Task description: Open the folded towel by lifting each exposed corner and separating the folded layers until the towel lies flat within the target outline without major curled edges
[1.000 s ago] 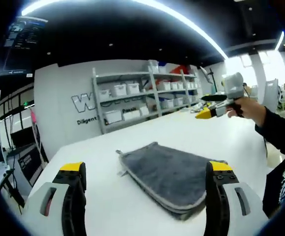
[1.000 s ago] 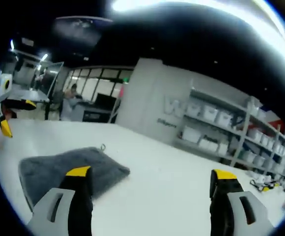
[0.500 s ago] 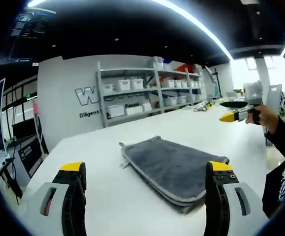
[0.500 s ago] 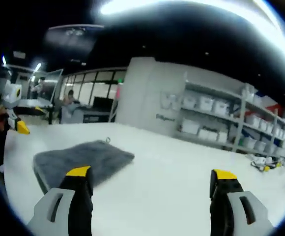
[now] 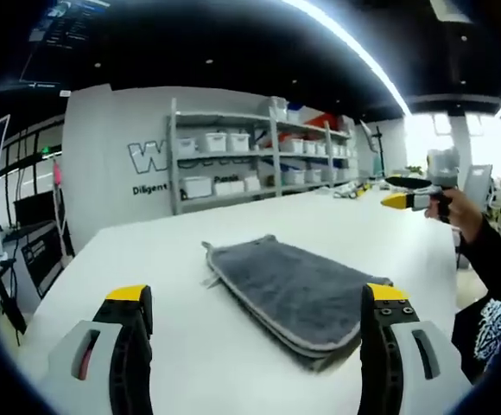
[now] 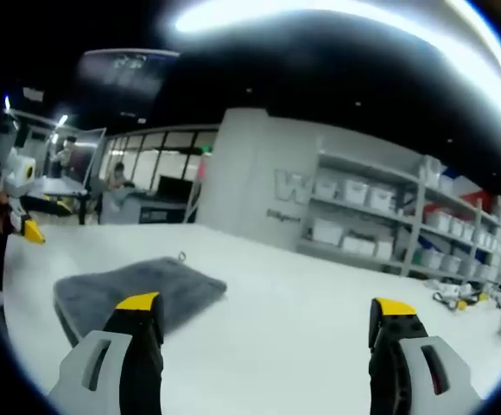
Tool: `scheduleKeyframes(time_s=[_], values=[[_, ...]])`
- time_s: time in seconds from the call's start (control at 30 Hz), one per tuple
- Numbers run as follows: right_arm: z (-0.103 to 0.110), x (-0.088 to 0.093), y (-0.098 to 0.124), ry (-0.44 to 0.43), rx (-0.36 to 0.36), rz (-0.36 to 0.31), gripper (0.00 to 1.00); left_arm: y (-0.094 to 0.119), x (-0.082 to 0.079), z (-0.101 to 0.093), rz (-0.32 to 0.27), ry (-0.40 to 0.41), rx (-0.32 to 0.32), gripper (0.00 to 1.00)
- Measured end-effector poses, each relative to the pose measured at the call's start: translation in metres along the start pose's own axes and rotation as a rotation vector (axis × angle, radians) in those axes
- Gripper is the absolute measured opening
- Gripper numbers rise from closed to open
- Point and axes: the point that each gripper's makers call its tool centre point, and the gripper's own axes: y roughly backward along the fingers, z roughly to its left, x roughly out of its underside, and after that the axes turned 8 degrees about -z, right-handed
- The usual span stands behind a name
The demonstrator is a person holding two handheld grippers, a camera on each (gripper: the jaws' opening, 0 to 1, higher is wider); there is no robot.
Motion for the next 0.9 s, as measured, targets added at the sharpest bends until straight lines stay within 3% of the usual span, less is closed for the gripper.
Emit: scheduleKeyframes(time_s=[0.37, 0.43, 0.57, 0.77, 0.9], values=[[-0.006, -0.003, 0.004, 0.005, 0.014, -0.008, 1.00, 0.000, 0.001, -0.007, 0.025, 0.000, 0.013, 0.96], [-0.006, -0.003, 0.004, 0.006, 0.014, -0.009, 1.00, -0.002, 0.004, -0.012, 0.014, 0.033, 0.008, 0.97], [-0.006, 0.003, 0.005, 0.003, 0.015, 0.003, 1.00, -0.007, 0.022, -0.038, 0.040, 0.157, 0.060, 1.00], [-0.004, 0.000, 0.007, 0.004, 0.009, -0.009, 1.00, -0.011, 0.030, -0.046, 0.057, 0.169, 0.060, 1.00], [-0.006, 0.003, 0.008, 0.010, 0.008, -0.002, 1.00, -0.012, 0.032, -0.052, 0.051, 0.225, 0.066, 1.00]])
